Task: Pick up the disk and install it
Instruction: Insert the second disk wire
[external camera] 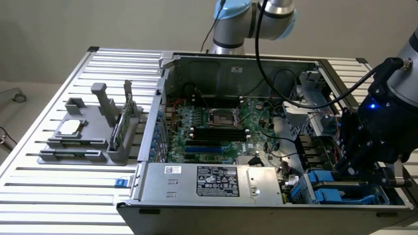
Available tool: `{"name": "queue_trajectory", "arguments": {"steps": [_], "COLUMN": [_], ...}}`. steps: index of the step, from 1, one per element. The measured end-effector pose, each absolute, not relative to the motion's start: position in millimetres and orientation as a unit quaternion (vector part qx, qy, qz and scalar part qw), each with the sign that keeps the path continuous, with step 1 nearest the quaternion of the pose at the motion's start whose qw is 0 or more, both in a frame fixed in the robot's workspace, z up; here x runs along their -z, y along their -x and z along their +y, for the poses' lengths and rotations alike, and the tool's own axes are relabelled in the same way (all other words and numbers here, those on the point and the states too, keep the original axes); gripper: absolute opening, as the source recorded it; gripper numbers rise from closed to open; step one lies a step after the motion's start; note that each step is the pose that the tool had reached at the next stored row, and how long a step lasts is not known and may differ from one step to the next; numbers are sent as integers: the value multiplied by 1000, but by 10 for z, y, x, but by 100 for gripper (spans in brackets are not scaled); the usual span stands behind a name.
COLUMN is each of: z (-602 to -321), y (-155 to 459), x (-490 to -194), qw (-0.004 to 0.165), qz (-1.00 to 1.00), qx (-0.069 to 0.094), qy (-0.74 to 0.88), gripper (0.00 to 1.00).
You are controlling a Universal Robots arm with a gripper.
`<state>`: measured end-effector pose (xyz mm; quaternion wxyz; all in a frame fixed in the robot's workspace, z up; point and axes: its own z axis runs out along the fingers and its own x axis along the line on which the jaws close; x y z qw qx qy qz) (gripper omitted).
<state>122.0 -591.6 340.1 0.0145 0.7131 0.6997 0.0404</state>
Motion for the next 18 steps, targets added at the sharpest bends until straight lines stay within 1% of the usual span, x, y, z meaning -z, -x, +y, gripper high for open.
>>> {"name": "queue_trajectory", "arguments": {"steps": [18], "z": [-5939], "y": [-1220], "x": [-3354], "qw": [11], "qz": [702], "qx": [-44], "qy": [-711], "gripper": [16]}}
